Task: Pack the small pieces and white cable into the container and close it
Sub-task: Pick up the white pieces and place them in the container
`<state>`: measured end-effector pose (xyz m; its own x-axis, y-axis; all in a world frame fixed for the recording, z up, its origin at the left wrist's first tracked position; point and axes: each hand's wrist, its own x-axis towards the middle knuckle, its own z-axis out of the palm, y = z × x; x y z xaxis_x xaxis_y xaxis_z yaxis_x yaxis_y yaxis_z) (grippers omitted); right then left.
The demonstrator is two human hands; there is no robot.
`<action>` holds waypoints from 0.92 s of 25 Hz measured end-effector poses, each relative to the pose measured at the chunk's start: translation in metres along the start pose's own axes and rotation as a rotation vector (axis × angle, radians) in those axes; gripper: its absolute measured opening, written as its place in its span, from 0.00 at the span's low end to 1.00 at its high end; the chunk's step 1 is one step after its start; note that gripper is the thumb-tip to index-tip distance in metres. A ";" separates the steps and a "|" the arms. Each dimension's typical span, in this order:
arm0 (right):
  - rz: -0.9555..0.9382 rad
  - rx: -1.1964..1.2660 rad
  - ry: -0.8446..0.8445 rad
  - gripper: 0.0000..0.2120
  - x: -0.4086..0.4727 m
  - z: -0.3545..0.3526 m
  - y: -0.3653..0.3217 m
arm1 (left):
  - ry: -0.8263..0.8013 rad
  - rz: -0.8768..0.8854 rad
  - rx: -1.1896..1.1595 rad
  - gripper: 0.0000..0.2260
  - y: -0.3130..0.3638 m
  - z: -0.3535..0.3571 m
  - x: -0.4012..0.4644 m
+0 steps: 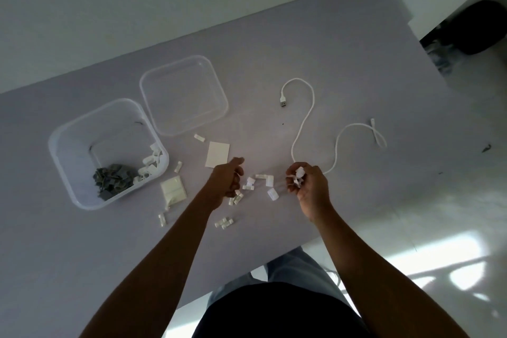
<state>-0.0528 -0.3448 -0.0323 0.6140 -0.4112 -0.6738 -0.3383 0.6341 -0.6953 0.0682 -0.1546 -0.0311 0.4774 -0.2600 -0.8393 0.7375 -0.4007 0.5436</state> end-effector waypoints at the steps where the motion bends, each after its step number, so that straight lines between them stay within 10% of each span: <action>1: -0.020 -0.121 0.069 0.15 0.000 -0.002 0.004 | 0.113 0.091 0.294 0.16 -0.004 0.007 0.003; 4: -0.207 -0.783 0.169 0.15 0.006 -0.006 0.023 | 0.268 0.337 0.803 0.20 -0.016 0.024 0.004; 9: -0.414 -1.183 0.139 0.14 0.009 0.010 0.054 | 0.309 0.412 0.884 0.13 -0.025 0.031 0.012; 16: -0.432 -1.041 0.160 0.09 0.020 0.016 0.056 | 0.121 0.190 0.296 0.10 -0.012 0.034 0.007; 23: 0.000 -0.222 0.297 0.09 0.009 -0.026 0.011 | -0.049 0.620 1.086 0.09 -0.034 0.053 0.007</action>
<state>-0.0692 -0.3584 -0.0526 0.3913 -0.6037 -0.6946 -0.5048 0.4903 -0.7105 0.0215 -0.1895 -0.0555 0.5673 -0.6868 -0.4544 -0.3902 -0.7101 0.5861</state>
